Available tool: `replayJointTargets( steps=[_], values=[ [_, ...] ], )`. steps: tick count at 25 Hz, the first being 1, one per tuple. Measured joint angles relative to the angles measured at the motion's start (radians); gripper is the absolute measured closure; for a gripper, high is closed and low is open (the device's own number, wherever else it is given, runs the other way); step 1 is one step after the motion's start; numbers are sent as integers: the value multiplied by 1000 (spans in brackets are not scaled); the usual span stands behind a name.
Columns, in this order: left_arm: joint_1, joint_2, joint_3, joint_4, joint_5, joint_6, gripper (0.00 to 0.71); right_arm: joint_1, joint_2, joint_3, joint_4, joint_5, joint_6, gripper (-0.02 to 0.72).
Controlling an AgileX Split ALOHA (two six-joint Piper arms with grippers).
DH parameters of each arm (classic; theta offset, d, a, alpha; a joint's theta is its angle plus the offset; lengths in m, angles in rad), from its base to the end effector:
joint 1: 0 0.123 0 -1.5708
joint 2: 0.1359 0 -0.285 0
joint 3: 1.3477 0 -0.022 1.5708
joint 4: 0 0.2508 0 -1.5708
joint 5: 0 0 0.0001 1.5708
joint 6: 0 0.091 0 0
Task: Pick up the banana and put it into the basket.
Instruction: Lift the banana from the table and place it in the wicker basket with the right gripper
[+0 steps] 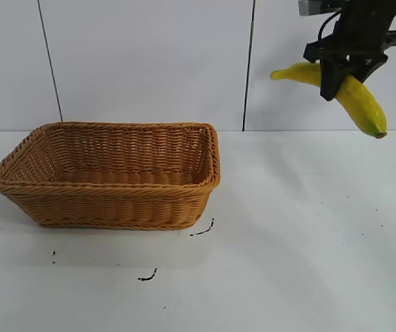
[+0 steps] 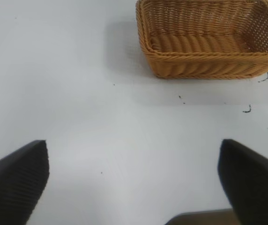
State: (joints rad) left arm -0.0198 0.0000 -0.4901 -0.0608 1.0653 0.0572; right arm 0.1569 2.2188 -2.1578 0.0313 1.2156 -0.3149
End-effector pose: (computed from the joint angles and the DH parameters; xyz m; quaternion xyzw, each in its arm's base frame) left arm -0.0041 -0.0048 0.2743 0.0341 0.8559 -0.0207 0.5156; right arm 0.4788 0.0784 0.2689 -0.2270 0.9552 0.0004 0.1901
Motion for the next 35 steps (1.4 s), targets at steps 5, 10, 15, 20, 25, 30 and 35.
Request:
replayJointTargets(
  steps=[5,10,15,20,25,30,35],
  values=[
    [0,0,0,0,0,0,15,93,0,-3,0,1,-31,388],
    [0,0,0,0,0,0,15,224,0,-3,-20,-1,-76,388],
    [0,0,0,0,0,0,15,350,0,-3,-31,-60,-113,388],
    [0,0,0,0,0,0,15,450,0,-3,-31,-192,-202,388],
    [0,0,0,0,0,0,15,509,18,-3,-39,-337,-314,388],
    [0,0,0,0,0,0,15,519,88,-3,-49,-428,-418,388],
    [0,0,0,0,0,0,15,519,164,-3,-43,-491,-424,388]
  ],
)
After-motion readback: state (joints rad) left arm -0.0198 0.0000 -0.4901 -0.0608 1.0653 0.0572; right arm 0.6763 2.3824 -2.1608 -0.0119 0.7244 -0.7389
